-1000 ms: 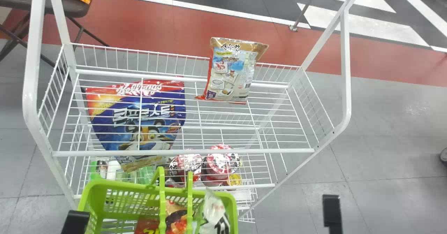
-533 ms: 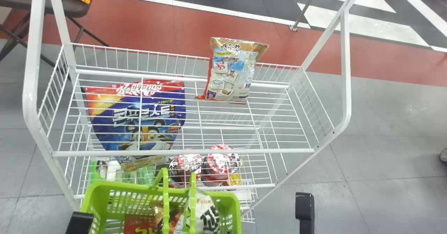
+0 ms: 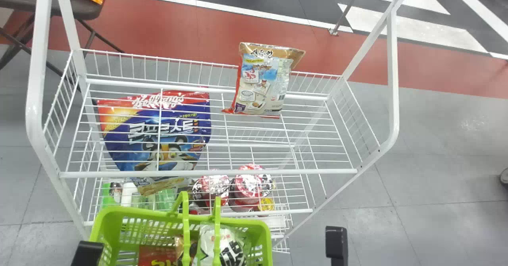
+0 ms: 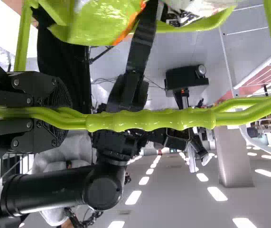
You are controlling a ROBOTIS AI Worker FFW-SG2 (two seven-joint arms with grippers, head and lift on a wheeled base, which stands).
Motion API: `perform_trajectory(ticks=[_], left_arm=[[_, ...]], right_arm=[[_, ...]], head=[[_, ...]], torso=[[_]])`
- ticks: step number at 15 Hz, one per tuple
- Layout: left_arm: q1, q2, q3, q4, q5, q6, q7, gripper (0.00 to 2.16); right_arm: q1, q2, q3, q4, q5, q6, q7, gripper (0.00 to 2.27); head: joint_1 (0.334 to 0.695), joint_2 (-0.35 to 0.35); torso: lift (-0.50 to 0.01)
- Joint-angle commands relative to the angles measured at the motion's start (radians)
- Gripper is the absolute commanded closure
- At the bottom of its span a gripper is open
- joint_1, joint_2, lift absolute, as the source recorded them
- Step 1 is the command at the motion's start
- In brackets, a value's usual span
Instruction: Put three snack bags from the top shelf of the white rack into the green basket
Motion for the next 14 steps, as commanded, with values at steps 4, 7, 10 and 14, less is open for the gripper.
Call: perform_trajectory(ticks=[4,7,10,14], left_arm=[[-0.002,0.0,-0.001,0.001,0.0,0.001,0.004,2.15],[-0.005,-0.002,-0.004,0.004,-0.002,0.001,0.006,2.15],[-0.007,-0.005,-0.011,0.007,-0.014,0.001,0.007,2.15],[-0.002,-0.005,-0.011,0.013,-0.014,0.001,0.007,2.15]], right_arm=[[0.015,0.007,-0.122,-0.102,-0.098,0.15,0.014,0.04],[0.017,0.017,-0.15,-0.131,-0.117,0.012,0.03,0.05],[0.043,0.041,-0.096,-0.197,-0.045,-0.417,-0.025,0.05],[0.096,0.044,0.097,-0.278,0.193,-0.828,-0.251,0.06]], head=[[0.695,-0.35],[0.695,-0.35],[0.695,-0.35],[0.695,-0.35]], torso=[[0.0],[0.0],[0.0],[0.0]])
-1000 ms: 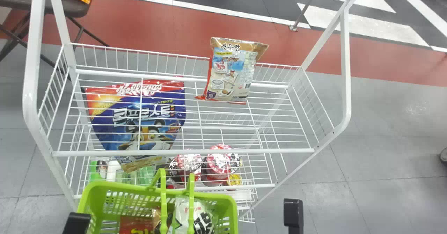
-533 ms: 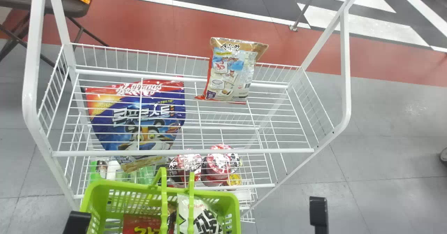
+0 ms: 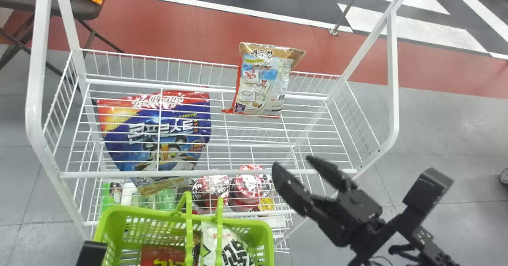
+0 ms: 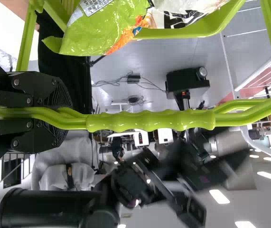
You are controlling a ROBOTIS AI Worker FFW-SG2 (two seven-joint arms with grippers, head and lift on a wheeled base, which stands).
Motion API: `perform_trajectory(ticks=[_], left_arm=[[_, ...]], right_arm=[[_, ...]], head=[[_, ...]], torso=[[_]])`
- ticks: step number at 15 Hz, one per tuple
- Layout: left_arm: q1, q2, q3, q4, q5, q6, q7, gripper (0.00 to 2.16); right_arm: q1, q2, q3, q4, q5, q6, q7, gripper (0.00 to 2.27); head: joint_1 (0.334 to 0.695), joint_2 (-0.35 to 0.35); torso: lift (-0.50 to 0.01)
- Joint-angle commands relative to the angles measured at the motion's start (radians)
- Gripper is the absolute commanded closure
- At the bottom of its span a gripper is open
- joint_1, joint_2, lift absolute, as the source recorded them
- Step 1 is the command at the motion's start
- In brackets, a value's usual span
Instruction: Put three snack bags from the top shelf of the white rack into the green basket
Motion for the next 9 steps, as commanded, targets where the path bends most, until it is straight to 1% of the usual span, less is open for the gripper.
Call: perform_trajectory(ticks=[1,2,3,4,5,9], left_arm=[[0.002,-0.001,-0.002,0.005,-0.002,0.001,0.002,2.15],[0.002,-0.001,-0.002,0.013,-0.003,0.001,0.002,2.15],[0.002,-0.001,-0.002,0.013,-0.003,0.001,0.0,2.15],[0.004,0.002,-0.005,0.012,-0.002,0.001,-0.003,2.15],[0.005,0.002,-0.006,0.012,-0.002,0.001,-0.003,2.15],[0.005,0.002,-0.009,0.008,-0.003,0.001,-0.003,2.15]], right_arm=[[0.025,0.001,0.147,-0.047,0.179,-0.113,-0.135,0.06],[0.034,0.001,0.216,-0.056,0.267,-0.107,-0.208,0.06],[0.034,0.001,0.256,-0.054,0.31,-0.107,-0.25,0.06],[0.034,0.001,0.263,-0.05,0.311,-0.104,-0.268,0.06],[0.034,0.001,0.268,-0.045,0.318,-0.113,-0.284,0.07],[0.039,0.001,0.265,-0.045,0.31,-0.119,-0.276,0.07]], head=[[0.695,-0.35],[0.695,-0.35],[0.695,-0.35],[0.695,-0.35],[0.695,-0.35],[0.695,-0.35]], torso=[[0.0],[0.0],[0.0],[0.0],[0.0],[0.0]])
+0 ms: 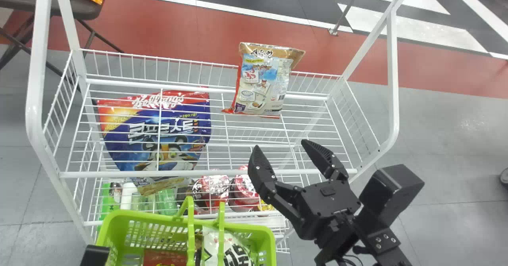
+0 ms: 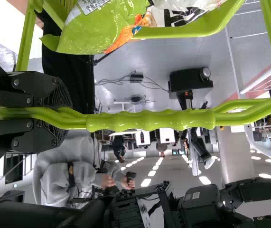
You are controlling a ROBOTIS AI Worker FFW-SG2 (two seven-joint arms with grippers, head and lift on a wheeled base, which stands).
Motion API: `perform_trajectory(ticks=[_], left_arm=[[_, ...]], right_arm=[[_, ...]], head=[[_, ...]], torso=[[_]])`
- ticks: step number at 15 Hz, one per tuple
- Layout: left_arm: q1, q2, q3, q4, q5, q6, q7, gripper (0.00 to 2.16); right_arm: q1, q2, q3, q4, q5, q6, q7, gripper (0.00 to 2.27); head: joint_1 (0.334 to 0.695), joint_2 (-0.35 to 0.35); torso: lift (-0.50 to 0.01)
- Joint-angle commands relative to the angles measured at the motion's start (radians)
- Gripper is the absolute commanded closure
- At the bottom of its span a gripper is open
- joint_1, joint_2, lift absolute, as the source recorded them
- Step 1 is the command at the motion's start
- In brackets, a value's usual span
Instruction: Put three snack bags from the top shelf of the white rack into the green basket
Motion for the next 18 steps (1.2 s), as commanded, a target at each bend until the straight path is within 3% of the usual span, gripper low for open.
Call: perform_trajectory(ticks=[1,18], left_arm=[[0.0,0.0,-0.001,-0.001,-0.001,0.001,0.0,2.15],[0.006,0.003,0.001,-0.007,0.001,0.001,-0.005,2.15]], right_arm=[[0.002,0.001,-0.004,-0.002,-0.004,-0.002,0.006,0.07],[0.01,0.001,-0.009,-0.005,-0.009,-0.048,0.017,0.07]], head=[[0.695,-0.35],[0.695,-0.35]], torso=[[0.0],[0.0]])
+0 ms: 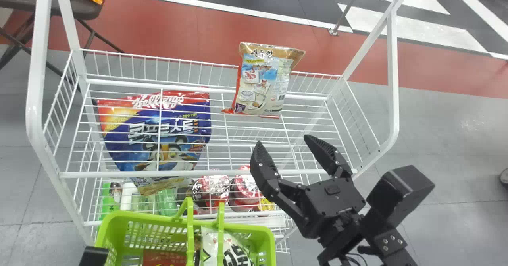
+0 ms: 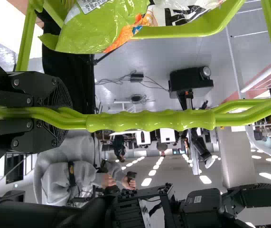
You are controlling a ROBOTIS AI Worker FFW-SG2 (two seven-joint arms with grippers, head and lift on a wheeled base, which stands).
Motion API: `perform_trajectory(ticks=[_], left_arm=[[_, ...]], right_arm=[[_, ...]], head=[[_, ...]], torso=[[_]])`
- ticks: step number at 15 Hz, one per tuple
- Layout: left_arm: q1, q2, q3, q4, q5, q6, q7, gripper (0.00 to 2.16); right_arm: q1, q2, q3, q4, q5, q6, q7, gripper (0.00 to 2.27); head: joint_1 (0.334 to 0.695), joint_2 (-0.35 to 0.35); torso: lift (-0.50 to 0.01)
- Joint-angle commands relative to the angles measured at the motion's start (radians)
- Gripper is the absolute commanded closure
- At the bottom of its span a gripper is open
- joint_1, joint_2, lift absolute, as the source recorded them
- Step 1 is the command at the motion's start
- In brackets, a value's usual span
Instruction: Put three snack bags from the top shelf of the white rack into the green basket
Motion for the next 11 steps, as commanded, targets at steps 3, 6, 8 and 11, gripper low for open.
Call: perform_trajectory(ticks=[3,6,8,11], left_arm=[[0.001,-0.001,-0.001,0.0,0.0,0.001,-0.001,2.15],[0.001,-0.001,-0.001,0.0,0.0,0.001,-0.001,2.15],[0.001,-0.001,0.001,0.0,0.0,0.001,-0.001,2.15],[0.002,-0.001,0.001,0.0,0.0,0.001,-0.002,2.15]], right_arm=[[0.0,0.001,-0.002,0.0,-0.001,-0.012,0.0,0.07],[0.0,0.001,-0.002,-0.001,-0.001,-0.012,0.0,0.08],[0.002,0.001,-0.002,-0.004,-0.001,-0.012,0.0,0.08],[0.003,0.001,-0.002,-0.009,-0.001,-0.012,0.0,0.08]], head=[[0.695,-0.35],[0.695,-0.35],[0.695,-0.35],[0.695,-0.35]], torso=[[0.0],[0.0],[0.0],[0.0]])
